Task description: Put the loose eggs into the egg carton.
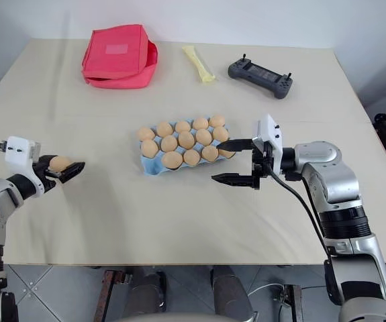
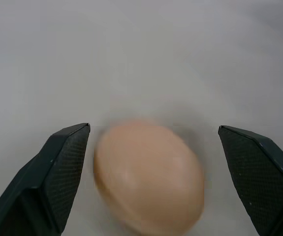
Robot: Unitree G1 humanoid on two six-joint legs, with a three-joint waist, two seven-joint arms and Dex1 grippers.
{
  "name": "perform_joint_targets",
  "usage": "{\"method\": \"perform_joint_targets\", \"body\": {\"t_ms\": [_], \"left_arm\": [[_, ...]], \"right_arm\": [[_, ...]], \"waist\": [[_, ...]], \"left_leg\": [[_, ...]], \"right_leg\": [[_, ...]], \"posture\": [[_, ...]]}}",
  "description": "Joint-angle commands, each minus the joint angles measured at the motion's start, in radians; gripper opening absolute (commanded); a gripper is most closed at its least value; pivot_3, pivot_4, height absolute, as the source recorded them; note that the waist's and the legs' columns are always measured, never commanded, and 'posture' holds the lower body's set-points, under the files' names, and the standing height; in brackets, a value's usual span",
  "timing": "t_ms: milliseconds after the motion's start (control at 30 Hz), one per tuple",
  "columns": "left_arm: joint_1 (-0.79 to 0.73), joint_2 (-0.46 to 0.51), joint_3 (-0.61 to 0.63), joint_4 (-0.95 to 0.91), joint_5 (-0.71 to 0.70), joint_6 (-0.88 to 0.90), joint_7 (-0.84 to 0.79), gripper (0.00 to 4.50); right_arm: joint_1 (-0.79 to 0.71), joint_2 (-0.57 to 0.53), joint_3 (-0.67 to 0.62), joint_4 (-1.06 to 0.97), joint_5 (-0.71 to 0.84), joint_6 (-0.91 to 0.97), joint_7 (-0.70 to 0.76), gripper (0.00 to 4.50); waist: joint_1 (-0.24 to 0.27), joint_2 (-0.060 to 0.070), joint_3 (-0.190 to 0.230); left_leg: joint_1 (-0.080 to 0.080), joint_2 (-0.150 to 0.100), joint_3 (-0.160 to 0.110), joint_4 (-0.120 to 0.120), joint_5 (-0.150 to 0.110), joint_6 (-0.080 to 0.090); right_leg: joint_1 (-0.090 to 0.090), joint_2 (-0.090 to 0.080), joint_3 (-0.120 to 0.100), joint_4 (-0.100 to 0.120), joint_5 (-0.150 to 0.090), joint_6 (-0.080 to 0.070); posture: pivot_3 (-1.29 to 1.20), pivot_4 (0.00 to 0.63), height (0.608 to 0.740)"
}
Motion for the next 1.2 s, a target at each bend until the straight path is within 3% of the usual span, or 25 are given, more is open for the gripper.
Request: {"method": "perform_joint_targets", "body": {"t_ms": [33, 200, 267, 500, 667, 867, 1133, 1200], "left_arm": [[-0.023, 0.005, 0.002, 0.003, 0.012, -0.013, 0.012, 3.89], [-0.026, 0.010, 0.005, -0.022, 0.002, -0.024, 0.001, 2.30], [-0.037, -0.015, 0.024, -0.111, -0.071, -0.047, -0.057, 2.01], [-0.052, -0.050, -0.026, -0.323, -0.207, 0.024, -0.153, 1.95], [-0.102, -0.067, -0.161, -0.365, -0.235, 0.070, -0.233, 1.95], [-0.181, -0.111, -0.304, -0.254, -0.160, -0.002, -0.306, 1.95], [-0.251, -0.161, -0.379, -0.114, -0.079, -0.110, -0.343, 1.95], [-0.271, -0.177, -0.377, -0.092, -0.064, -0.115, -0.319, 2.64]], "right_arm": [[0.000, -0.023, -0.042, -0.042, 0.020, 0.002, -0.004, 4.50], [-0.005, -0.024, -0.040, -0.034, 0.017, 0.001, -0.004, 4.50], [-0.007, -0.025, -0.041, -0.029, 0.015, -0.003, -0.003, 4.50], [-0.001, -0.023, -0.043, -0.031, 0.014, -0.009, -0.009, 4.50], [0.028, -0.027, -0.059, -0.057, 0.019, -0.005, -0.027, 4.50], [0.059, -0.032, -0.074, -0.086, 0.021, 0.000, -0.050, 4.50], [0.090, -0.042, -0.088, -0.119, 0.026, 0.007, -0.075, 4.50], [0.097, -0.043, -0.092, -0.129, 0.029, 0.011, -0.080, 4.50]], "waist": [[0.001, 0.000, 0.000], [0.001, 0.000, 0.000], [0.002, 0.000, 0.000], [0.006, 0.000, 0.000], [0.003, 0.000, 0.000], [0.003, 0.000, 0.000], [0.004, 0.000, 0.000], [0.006, 0.000, 0.000]], "left_leg": [[0.000, 0.000, 0.000, 0.000, 0.000, 0.000], [0.000, 0.000, 0.000, 0.001, 0.000, 0.000], [0.000, 0.000, 0.000, 0.001, 0.000, 0.000], [-0.001, 0.000, 0.000, 0.001, 0.000, 0.000], [0.000, 0.000, 0.000, 0.002, 0.001, 0.001], [0.000, 0.000, -0.001, 0.002, 0.001, 0.001], [0.000, 0.000, -0.001, 0.002, 0.001, 0.001], [-0.001, 0.000, -0.001, 0.002, 0.001, 0.001]], "right_leg": [[0.000, 0.000, 0.000, 0.000, 0.000, 0.000], [0.000, 0.000, 0.000, 0.001, 0.000, 0.001], [0.000, 0.000, 0.000, 0.001, 0.000, 0.001], [0.000, 0.000, 0.000, 0.000, 0.000, 0.001], [0.001, 0.000, 0.000, 0.001, 0.001, 0.001], [0.001, 0.000, 0.000, 0.000, 0.001, 0.002], [0.001, 0.001, 0.000, 0.000, 0.001, 0.002], [0.001, 0.000, 0.000, 0.000, 0.001, 0.002]], "posture": [[0.00, 0.150, 0.740], [0.00, 0.150, 0.740], [0.00, 0.150, 0.740], [0.00, 0.150, 0.740], [0.00, 0.150, 0.740], [0.00, 0.150, 0.740], [0.00, 0.150, 0.740], [0.00, 0.150, 0.740]]}}
